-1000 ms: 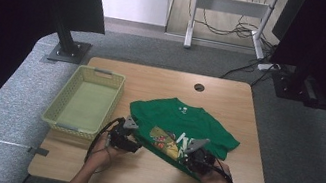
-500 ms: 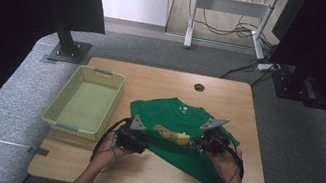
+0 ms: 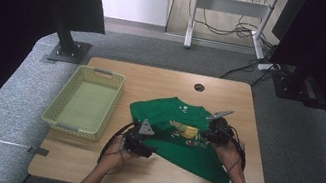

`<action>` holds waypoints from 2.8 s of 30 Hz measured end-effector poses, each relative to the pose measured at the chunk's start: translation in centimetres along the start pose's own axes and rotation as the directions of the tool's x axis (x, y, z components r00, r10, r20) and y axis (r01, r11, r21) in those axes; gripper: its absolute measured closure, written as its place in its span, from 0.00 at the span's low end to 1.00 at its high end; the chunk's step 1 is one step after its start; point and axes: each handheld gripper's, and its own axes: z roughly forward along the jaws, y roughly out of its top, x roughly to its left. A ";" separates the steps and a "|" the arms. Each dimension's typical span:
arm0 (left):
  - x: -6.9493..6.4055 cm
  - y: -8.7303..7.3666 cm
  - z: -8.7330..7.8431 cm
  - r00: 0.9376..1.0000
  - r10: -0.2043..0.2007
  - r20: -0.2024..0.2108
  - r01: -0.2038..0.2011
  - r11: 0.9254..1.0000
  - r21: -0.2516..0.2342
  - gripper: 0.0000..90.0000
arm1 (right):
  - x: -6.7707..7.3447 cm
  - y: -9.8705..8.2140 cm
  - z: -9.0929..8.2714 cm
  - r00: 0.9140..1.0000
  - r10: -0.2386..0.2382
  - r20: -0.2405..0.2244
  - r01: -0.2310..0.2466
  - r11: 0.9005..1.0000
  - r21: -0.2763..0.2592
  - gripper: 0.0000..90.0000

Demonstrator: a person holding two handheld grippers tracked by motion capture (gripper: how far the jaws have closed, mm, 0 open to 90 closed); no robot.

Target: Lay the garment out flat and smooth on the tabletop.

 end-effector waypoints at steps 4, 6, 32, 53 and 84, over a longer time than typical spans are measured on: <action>1.1 0.2 0.7 0.997 -0.034 -0.070 0.033 0.999 -0.008 0.29 | -0.7 -0.4 0.8 1.000 0.019 -0.008 -0.019 1.000 0.019 0.96; 1.8 0.2 2.5 0.995 -0.060 -0.086 0.061 0.998 0.013 0.29 | -1.4 -1.3 1.9 0.998 0.037 -0.042 -0.035 0.998 0.050 0.96; 2.4 -1.5 3.3 0.991 -0.128 -0.041 0.130 0.990 0.047 0.29 | -5.2 -3.4 2.4 0.987 0.156 0.030 -0.158 0.986 0.057 0.41; 0.6 -5.3 -1.0 0.994 -0.110 -0.026 0.112 0.988 0.101 0.30 | -7.9 -1.9 3.6 0.968 0.203 0.146 -0.212 0.976 0.044 0.43; 5.6 3.6 0.1 0.995 -0.039 -0.094 0.043 0.998 0.046 0.28 | -2.2 -4.0 -1.9 0.990 0.117 0.079 -0.117 0.993 0.005 0.24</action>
